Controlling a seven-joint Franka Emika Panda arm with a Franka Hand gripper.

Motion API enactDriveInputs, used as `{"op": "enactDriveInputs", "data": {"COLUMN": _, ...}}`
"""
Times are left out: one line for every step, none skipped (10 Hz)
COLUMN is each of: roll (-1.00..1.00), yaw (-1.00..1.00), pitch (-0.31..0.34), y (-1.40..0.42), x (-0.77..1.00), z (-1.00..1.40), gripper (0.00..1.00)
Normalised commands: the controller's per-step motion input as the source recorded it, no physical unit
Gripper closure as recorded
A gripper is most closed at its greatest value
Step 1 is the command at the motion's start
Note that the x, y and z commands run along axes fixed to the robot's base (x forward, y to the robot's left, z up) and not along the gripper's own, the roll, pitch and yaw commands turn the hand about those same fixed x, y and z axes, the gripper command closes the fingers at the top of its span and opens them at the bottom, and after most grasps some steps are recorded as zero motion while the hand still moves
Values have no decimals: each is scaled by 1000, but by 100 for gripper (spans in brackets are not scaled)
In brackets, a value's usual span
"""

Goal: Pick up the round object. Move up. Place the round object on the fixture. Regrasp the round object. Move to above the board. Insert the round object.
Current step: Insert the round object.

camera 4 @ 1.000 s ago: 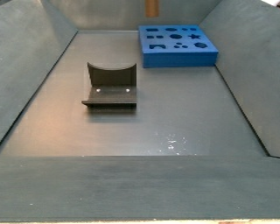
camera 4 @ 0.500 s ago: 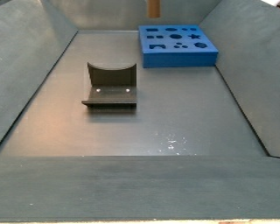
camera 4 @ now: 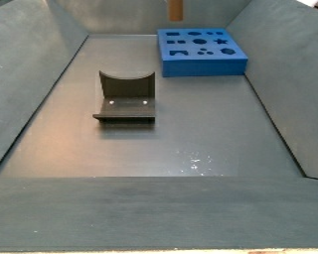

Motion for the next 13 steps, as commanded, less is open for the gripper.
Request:
{"op": "enactDriveInputs", "data": {"roll": -1000, "yaw": 0, "pitch": 40, "y": 457, "x": 89, "z": 0, "gripper": 100}}
{"op": "enactDriveInputs", "data": {"roll": -71, "yaw": 0, "pitch": 0, "y": 40, "x": 0, "z": 0, "gripper": 100}}
{"op": "enactDriveInputs", "data": {"roll": 0, "yaw": 0, "pitch": 0, "y": 0, "x": 0, "z": -46, "gripper": 100}}
{"op": "enactDriveInputs", "data": {"roll": -934, "yaw": 14, "pitch": 0, "y": 337, "x": 23, "z": -209, "gripper": 100}}
{"op": "enactDriveInputs", "data": {"roll": -1000, "yaw": 26, "pitch": 0, "y": 397, "x": 117, "z": 100, "gripper": 100}}
{"op": "enactDriveInputs", "data": {"roll": -6, "yaw": 0, "pitch": -91, "y": 0, "x": 0, "z": -174, "gripper": 100}}
{"op": "enactDriveInputs", "data": {"roll": -31, "yaw": -174, "pitch": 0, "y": -354, "x": -246, "z": -180, "gripper": 100}}
{"op": "enactDriveInputs", "data": {"roll": -14, "yaw": -231, "pitch": -117, "y": -537, "x": -589, "z": -346, "gripper": 100}}
{"op": "enactDriveInputs", "data": {"roll": -137, "yaw": -91, "pitch": -180, "y": -391, "x": -549, "z": -414, "gripper": 100}}
{"op": "enactDriveInputs", "data": {"roll": -174, "yaw": 0, "pitch": -160, "y": -71, "x": -189, "z": -200, "gripper": 100}}
{"op": "enactDriveInputs", "data": {"roll": 0, "yaw": 0, "pitch": -51, "y": 0, "x": -31, "z": 0, "gripper": 100}}
{"op": "enactDriveInputs", "data": {"roll": -77, "yaw": 0, "pitch": -157, "y": -86, "x": -463, "z": -180, "gripper": 100}}
{"op": "enactDriveInputs", "data": {"roll": -120, "yaw": 0, "pitch": -194, "y": -309, "x": -726, "z": -297, "gripper": 100}}
